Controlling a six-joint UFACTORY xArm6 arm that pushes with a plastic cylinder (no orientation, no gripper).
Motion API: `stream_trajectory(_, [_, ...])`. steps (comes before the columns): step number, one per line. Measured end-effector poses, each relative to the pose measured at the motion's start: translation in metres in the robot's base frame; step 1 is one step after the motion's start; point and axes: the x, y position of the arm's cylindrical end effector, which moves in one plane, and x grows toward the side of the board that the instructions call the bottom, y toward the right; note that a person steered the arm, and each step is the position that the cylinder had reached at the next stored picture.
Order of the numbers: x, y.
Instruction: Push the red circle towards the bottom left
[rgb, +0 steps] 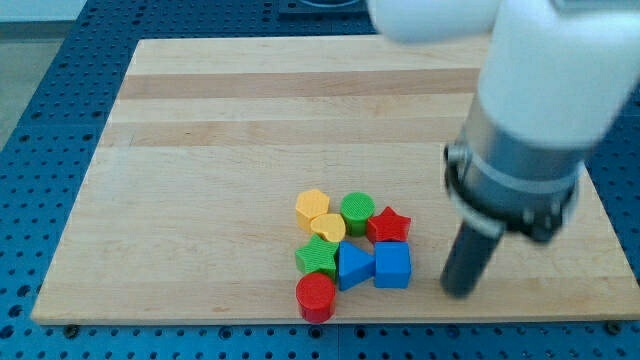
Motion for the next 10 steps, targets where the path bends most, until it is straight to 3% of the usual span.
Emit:
stream_trajectory(5, [0.002,-0.042])
stream_trajectory(6, [0.002,-0.097])
stream_trajectory(10, [-0.001,-0.132])
